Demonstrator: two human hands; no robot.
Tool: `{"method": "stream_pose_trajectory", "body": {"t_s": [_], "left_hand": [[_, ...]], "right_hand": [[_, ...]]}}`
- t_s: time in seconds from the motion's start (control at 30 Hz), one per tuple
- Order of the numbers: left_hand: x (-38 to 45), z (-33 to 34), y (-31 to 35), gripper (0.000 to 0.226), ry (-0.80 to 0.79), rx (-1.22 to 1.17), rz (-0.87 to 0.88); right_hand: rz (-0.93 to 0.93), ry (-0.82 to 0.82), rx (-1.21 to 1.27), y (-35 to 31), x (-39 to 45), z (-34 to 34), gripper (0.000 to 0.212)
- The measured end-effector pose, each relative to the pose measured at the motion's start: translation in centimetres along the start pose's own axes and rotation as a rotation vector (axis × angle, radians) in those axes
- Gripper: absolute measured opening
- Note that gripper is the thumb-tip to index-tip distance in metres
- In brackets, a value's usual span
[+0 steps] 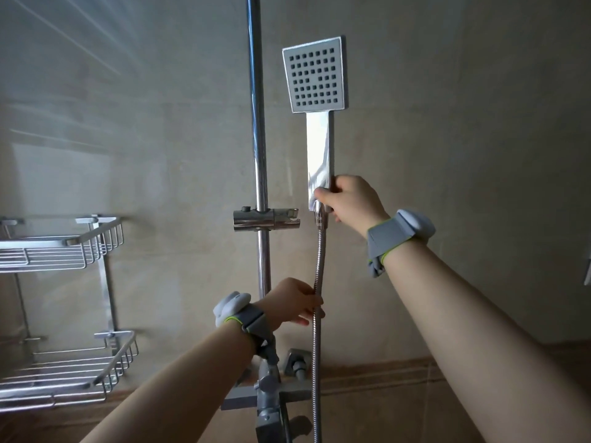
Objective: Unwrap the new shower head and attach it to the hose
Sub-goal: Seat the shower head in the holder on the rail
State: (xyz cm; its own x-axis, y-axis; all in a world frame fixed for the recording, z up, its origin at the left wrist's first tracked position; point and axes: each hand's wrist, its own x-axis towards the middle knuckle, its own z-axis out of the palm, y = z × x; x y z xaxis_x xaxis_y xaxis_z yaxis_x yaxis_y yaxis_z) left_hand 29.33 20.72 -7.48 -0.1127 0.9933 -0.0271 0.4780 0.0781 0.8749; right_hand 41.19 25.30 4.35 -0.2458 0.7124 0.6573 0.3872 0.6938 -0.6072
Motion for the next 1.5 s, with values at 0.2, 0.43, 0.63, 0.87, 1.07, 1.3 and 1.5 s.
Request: {"method": "stream_pose_trajectory", "body": {"t_s": [0.2,0.43,0.63,0.87,1.07,1.3,1.5], "left_hand": [[1.2,-0.5,0.9,0.015,0.225,-0.240,0.003],[2.1,-1.3,1.2,0.025,0.371,-0.370,0.001],[2.4,-1.5,1.4,0.025,0.358,-0.392,-0.015],[2.3,-1.5,2.2,0.026,0.336,-0.429,0.014],[2.8,-1.6,2.5,0.029,0.334,-0.436,-0.008],[3.8,-2.0,1.5,0.031,0.415,-0.454,-0.046],[4.1,-2.6,1.4,0.030,0.432,-0.391,-0.072]], "right_hand": [[-0.018,0.005,0.008,0.4,0.6,0.9,0.017],[-0.076,-0.023,0.027,0.2,0.9,2.1,0.015],[-0.081,-0.025,0.074,0.6,0.8,2.4,0.015],[-0.067,-0.010,0.164,1.0,0.7,1.9,0.028],[-0.048,-0.031,0.200,1.5,0.6,1.9,0.028],[0.007,-0.065,0.281,2.1,0.1,2.1,0.029],[0.003,-0.094,0.306,1.8,0.2,2.6,0.026]]}}
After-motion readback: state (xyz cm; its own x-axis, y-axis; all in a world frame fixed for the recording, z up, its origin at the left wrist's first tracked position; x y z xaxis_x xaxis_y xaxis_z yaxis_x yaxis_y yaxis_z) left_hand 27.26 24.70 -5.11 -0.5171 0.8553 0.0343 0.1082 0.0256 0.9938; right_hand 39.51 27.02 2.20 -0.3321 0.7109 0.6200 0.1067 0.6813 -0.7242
